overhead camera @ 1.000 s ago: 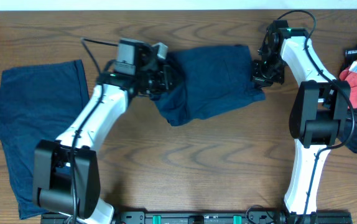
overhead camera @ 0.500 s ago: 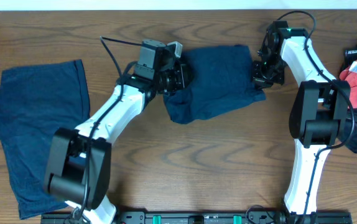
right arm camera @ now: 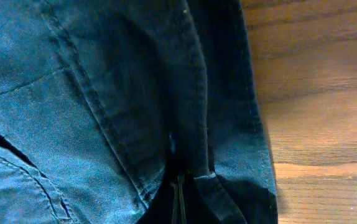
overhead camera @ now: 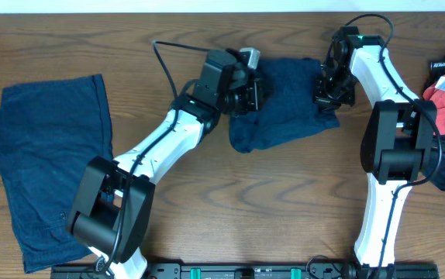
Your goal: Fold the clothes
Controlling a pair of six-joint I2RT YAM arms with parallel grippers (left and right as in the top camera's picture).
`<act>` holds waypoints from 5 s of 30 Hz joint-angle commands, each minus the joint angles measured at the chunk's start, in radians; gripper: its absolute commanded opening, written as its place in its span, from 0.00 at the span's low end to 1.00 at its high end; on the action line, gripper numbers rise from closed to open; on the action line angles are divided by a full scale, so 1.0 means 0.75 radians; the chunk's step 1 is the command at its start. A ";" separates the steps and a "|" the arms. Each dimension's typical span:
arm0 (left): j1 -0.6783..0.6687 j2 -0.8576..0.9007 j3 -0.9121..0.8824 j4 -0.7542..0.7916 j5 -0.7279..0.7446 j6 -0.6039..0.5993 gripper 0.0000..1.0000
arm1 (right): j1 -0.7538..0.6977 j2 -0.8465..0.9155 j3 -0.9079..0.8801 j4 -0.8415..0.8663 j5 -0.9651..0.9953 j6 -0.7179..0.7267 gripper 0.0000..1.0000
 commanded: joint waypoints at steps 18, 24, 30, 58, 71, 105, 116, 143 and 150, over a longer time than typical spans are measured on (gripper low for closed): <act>-0.168 0.118 0.043 0.148 -0.148 -0.041 0.08 | 0.013 0.014 0.008 -0.050 -0.011 -0.020 0.01; -0.164 0.137 0.050 0.145 -0.148 -0.043 0.06 | 0.013 0.014 0.008 -0.057 -0.011 -0.025 0.01; -0.094 0.089 0.142 -0.098 -0.138 -0.037 0.06 | 0.013 0.014 0.008 -0.070 -0.011 -0.031 0.01; 0.270 -0.122 0.424 -0.974 -0.366 0.212 0.06 | 0.013 0.014 0.008 -0.074 -0.010 -0.045 0.01; 0.365 -0.122 0.424 -1.201 -0.478 0.210 0.06 | 0.013 0.014 0.008 -0.075 -0.010 -0.045 0.01; -0.243 0.111 0.425 -0.656 -0.591 0.185 0.06 | 0.013 0.014 0.008 -0.110 -0.011 -0.060 0.01; -0.294 0.262 0.425 -0.517 -0.586 0.170 0.06 | 0.013 0.014 0.008 -0.110 -0.011 -0.060 0.01; -0.308 0.263 0.425 -0.389 -0.575 0.170 0.37 | -0.034 0.014 0.011 -0.114 -0.005 -0.065 0.01; -0.341 0.273 0.425 -0.307 -0.530 0.170 0.37 | -0.099 0.013 0.031 -0.135 -0.004 -0.065 0.01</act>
